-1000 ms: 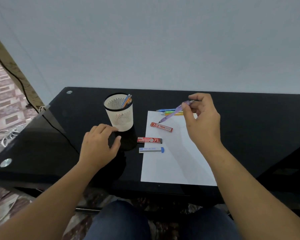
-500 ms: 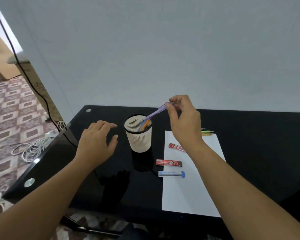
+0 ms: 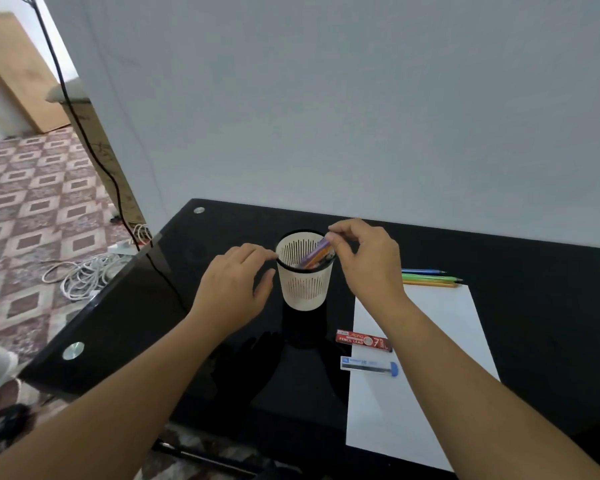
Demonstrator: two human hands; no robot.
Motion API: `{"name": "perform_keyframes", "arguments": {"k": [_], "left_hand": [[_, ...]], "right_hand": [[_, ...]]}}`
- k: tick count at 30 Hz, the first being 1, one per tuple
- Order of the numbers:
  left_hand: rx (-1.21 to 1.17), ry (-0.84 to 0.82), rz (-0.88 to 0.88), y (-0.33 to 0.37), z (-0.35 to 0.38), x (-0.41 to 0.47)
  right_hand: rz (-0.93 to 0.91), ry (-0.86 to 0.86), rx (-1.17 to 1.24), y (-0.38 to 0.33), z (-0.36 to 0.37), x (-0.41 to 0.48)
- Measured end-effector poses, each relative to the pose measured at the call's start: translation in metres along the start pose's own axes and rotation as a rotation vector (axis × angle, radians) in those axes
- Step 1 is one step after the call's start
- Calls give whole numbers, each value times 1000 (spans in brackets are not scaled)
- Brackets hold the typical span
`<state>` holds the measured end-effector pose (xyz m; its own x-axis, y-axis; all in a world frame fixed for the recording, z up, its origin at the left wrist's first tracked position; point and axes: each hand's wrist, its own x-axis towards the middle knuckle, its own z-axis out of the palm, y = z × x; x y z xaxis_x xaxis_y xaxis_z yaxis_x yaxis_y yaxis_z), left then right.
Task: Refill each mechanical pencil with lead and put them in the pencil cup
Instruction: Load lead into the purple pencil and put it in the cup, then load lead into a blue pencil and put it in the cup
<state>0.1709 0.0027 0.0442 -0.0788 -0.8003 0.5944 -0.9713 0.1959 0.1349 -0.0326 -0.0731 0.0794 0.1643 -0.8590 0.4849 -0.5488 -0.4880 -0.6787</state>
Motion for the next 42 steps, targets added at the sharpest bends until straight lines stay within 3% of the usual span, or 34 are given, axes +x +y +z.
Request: {"name": "perform_keyframes", "arguments": {"k": [8,14,19,25,34,38,42], "left_hand": [[-34,15,-43,5,6,1],[-77,74,-85,12,7,2],[-140,154,-40,31,4,7],[-134,217,58,79,18,-8],[-276,-173,14,140,58,-33],[-246,-292,59,149,73,-41],[-239,-318,77,150,81,-51]], "right_hand": [[24,-120,-94,11,14,-2],[15,-82,-129,10,0,-7],[119,-37,-90,27,-31,-22],[316,-69,-214,54,-75,-58],[357,-307,-519,87,-115,-110],[269,-397,-545,109,-122,-129],[195,-381,-513,121,-120,-138]]}}
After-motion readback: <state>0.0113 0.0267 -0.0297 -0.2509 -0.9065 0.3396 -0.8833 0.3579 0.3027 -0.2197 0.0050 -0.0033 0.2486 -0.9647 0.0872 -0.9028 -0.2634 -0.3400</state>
